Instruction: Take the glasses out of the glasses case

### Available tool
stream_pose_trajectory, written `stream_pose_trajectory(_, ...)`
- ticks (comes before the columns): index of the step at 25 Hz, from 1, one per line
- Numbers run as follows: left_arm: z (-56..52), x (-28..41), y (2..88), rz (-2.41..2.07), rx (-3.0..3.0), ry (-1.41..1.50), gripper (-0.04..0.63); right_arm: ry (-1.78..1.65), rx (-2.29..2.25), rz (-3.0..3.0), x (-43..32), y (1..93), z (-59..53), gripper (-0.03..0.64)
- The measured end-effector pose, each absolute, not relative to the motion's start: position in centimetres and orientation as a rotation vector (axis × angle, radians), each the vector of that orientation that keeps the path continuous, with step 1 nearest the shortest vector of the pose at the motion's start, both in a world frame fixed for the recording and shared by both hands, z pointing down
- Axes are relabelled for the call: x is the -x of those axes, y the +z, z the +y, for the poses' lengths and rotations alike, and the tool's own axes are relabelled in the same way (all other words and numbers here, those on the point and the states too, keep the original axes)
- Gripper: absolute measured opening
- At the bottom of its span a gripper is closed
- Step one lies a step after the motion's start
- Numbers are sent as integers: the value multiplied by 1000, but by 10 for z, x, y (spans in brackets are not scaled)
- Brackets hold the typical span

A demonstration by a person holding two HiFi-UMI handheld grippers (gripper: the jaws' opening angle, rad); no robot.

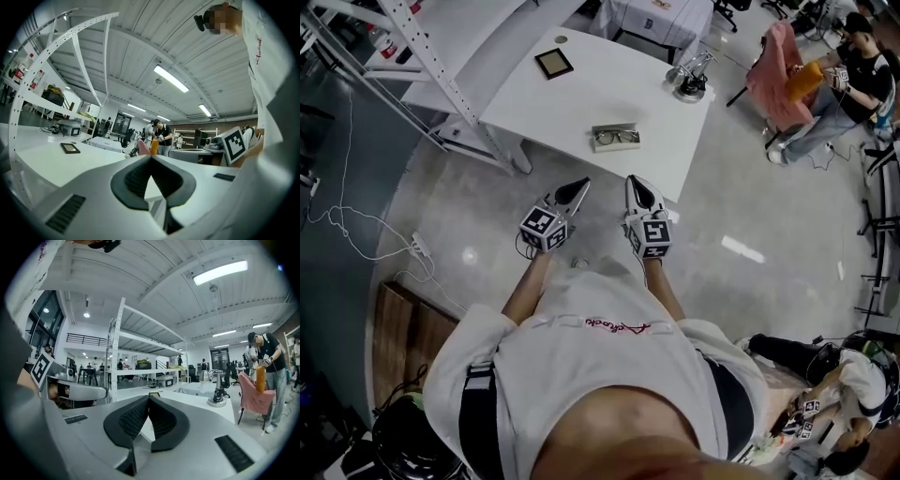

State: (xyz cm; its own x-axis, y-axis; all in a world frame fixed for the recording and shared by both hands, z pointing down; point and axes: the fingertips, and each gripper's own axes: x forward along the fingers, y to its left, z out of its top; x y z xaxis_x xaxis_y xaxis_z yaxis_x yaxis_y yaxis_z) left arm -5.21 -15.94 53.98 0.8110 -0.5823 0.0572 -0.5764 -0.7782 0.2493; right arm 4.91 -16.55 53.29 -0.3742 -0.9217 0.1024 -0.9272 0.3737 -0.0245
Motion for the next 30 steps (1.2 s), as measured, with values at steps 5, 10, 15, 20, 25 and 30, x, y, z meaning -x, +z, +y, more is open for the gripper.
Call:
stream_pose_trajectory(5,-169,57,546,-868,-2728,-34,26,141,-1719,-2517,-44,541,-171,26)
stream_pose_trajectory(10,-174,50,553,-829,-2717,-23,26,153,-1726,-2484,-48,549,-176,26)
stream_pose_trajectory(15,-182,40,559,-801,-2708,-12,26,171,-1733,-2469,-57,554,-186,26)
stream_pose_trajectory(20,-205,34,564,-810,-2714,5,26,189,-1732,-2481,-63,559,-209,26)
stream_pose_trajectory(25,-234,31,562,-853,-2708,13,26,202,-1701,-2503,-65,565,-239,26)
stream_pose_trajectory(30,-257,25,567,-869,-2699,32,26,229,-1690,-2514,-71,572,-266,26)
